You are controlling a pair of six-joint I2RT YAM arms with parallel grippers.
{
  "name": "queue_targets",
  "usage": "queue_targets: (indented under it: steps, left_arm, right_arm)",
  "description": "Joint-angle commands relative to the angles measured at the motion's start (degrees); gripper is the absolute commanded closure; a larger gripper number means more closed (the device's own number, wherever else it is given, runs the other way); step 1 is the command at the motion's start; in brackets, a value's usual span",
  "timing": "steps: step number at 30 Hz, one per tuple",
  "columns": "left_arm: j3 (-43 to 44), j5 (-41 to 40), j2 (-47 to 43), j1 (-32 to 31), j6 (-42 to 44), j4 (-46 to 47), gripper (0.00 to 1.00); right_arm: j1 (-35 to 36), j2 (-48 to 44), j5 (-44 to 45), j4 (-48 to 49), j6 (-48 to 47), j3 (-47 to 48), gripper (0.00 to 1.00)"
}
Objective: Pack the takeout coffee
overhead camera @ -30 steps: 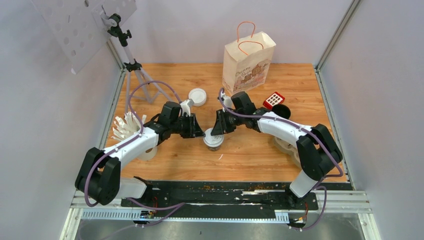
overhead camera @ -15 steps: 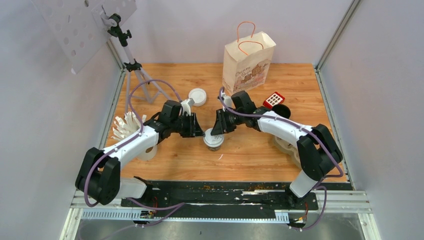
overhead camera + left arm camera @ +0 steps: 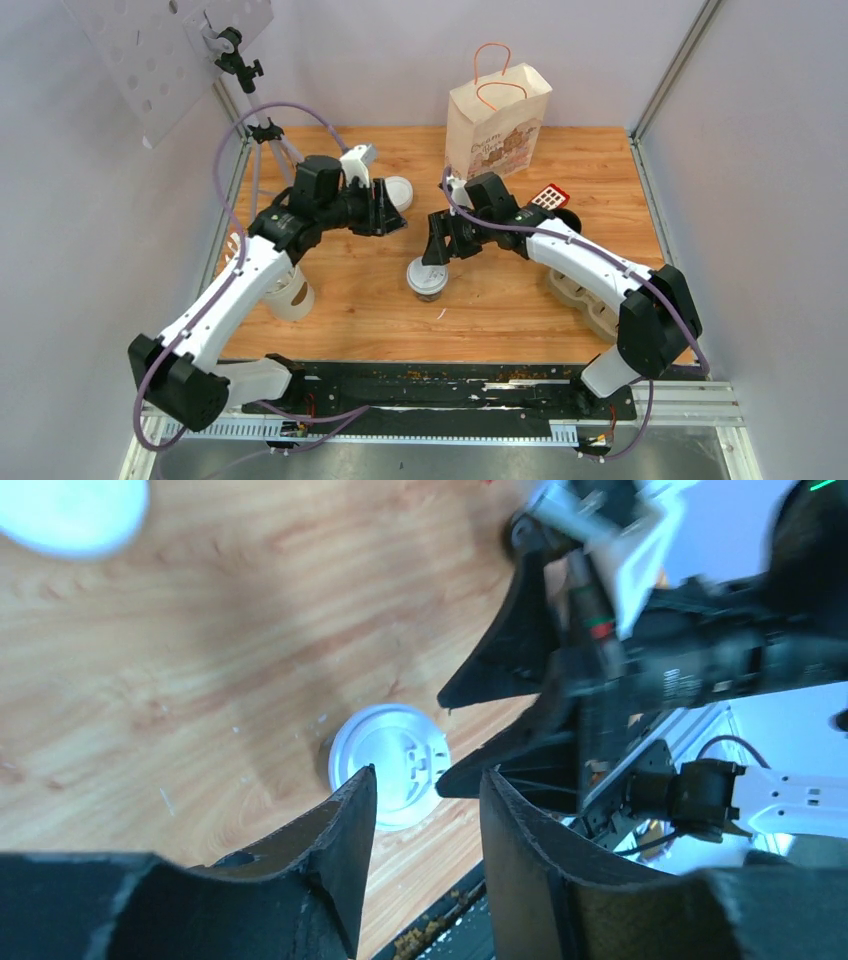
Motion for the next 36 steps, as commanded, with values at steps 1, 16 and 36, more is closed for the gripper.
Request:
queue_targets:
  steps: [1, 16, 36]
  left_arm:
    - [8.0, -3.7, -6.2, 0.3, 5.7, -9.6, 0.46]
    - [18.6, -15.8, -18.4, 0.3, 14.6, -26.3, 0.0]
    - [12.5, -25.4, -32.6, 0.3, 16.4, -23.3, 0.0]
  right_arm:
    - [3.7, -3.3, 12.0, -4.3, -5.6, 2.3, 0.3]
    - [13.9, 3.1, 30.8, -10.3, -10.0, 8.9, 0.09]
    - [15.3, 9.2, 30.8, -11.6, -10.4, 12.3, 0.1]
